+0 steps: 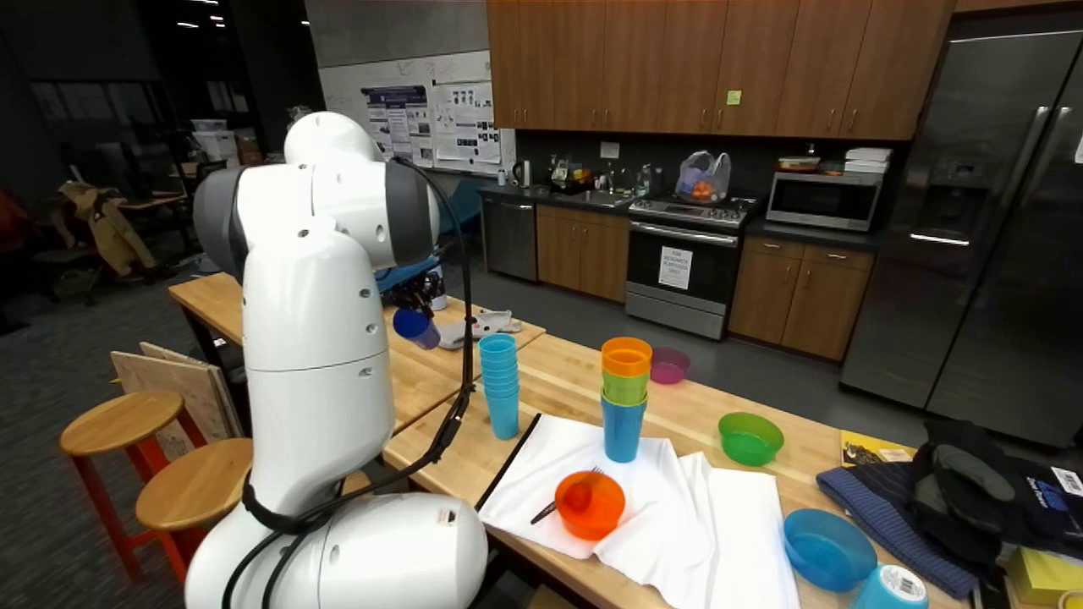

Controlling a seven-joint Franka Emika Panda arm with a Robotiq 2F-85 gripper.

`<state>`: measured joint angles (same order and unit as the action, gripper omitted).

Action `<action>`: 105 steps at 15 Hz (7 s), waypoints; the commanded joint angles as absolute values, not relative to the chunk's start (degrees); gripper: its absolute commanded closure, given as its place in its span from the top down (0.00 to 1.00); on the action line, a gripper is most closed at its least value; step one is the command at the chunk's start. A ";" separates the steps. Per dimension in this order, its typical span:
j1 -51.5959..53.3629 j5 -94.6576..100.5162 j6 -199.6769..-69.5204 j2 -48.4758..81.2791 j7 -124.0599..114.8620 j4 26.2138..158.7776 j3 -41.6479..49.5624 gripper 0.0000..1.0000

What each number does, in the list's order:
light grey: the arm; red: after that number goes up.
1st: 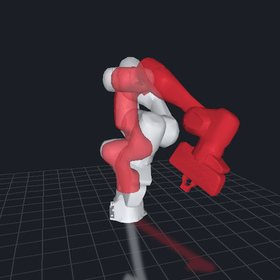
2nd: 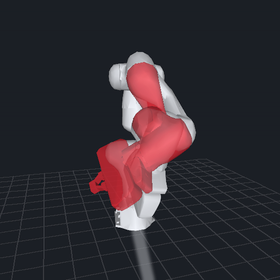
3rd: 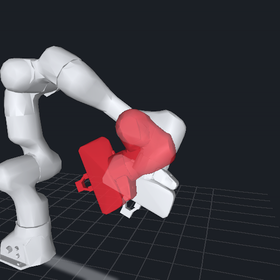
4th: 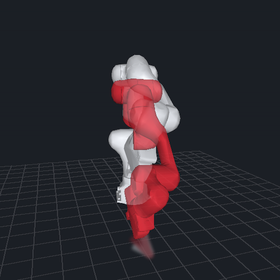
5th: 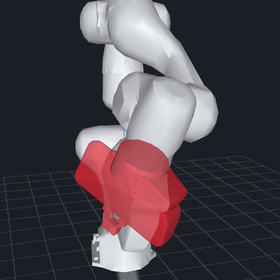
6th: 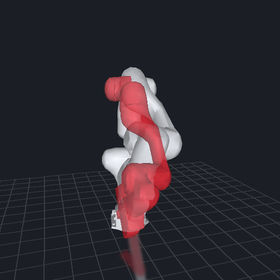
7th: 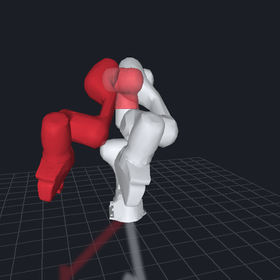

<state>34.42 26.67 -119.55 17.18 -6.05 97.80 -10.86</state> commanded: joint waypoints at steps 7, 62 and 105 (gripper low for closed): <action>32.59 25.73 -96.22 11.92 -5.74 91.15 -16.80 0.04; 2.62 6.53 -89.58 -25.51 -22.26 112.10 -8.47 0.04; -8.44 -31.04 -102.86 -26.99 -47.29 122.80 4.77 0.01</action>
